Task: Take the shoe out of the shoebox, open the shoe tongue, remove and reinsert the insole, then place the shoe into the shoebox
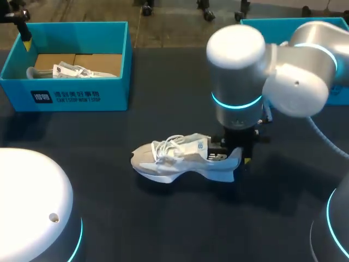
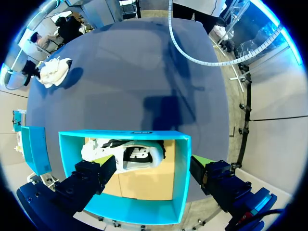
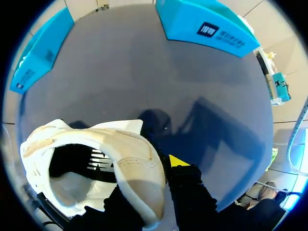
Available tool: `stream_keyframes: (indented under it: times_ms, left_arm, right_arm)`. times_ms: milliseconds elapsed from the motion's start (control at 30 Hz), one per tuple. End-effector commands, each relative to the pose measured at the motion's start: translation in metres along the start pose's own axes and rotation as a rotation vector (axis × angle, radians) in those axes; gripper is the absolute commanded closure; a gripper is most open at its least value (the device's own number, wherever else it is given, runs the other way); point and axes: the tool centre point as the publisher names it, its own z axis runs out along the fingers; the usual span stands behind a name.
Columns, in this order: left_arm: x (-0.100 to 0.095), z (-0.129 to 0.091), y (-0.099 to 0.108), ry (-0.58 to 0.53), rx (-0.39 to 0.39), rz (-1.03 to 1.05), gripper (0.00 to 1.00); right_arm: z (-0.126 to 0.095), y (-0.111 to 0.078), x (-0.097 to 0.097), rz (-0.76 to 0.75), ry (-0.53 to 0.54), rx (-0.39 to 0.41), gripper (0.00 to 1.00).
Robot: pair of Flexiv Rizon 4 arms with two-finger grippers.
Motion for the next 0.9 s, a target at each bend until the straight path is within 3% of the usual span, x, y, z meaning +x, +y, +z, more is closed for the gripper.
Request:
stream_keyframes:
  times_ms: [33,500,533,567,600,633,667,700,900]
  left_arm:
    - [0.000,0.000,-0.002,0.001,-0.004,0.001,0.00]
    - [0.000,0.000,-0.002,0.001,-0.004,0.001,0.00]
    - [0.000,0.000,-0.002,0.001,-0.004,0.001,0.00]
    - [0.000,0.000,-0.002,0.001,-0.004,0.001,0.00]
    - [0.000,0.000,-0.002,0.001,-0.004,0.001,0.00]
    - [0.000,0.000,-0.002,0.001,-0.004,0.001,0.00]
    - [0.000,0.000,-0.002,0.001,-0.004,0.001,0.00]
    - [0.000,0.000,-0.002,0.001,-0.004,0.001,0.00]
    - [0.000,0.000,-0.002,0.001,-0.004,0.001,0.00]
  right_arm:
    - [0.017,0.002,0.008,0.006,0.000,-0.003,1.00]
    - [0.047,0.007,0.017,0.019,0.010,0.014,1.00]
    - [0.047,0.007,0.017,0.020,0.011,0.016,0.72]
    - [0.047,0.007,0.016,0.020,0.013,0.017,0.56]
    - [0.047,0.007,0.015,0.021,0.015,0.018,0.52]
    - [0.045,0.006,0.014,0.020,0.017,0.018,0.22]
    - [0.044,0.006,0.014,0.019,0.019,0.018,0.07]
    - [0.043,0.006,0.013,0.017,0.023,0.019,0.00]
    - [0.028,0.005,0.010,0.001,0.053,0.007,0.00]
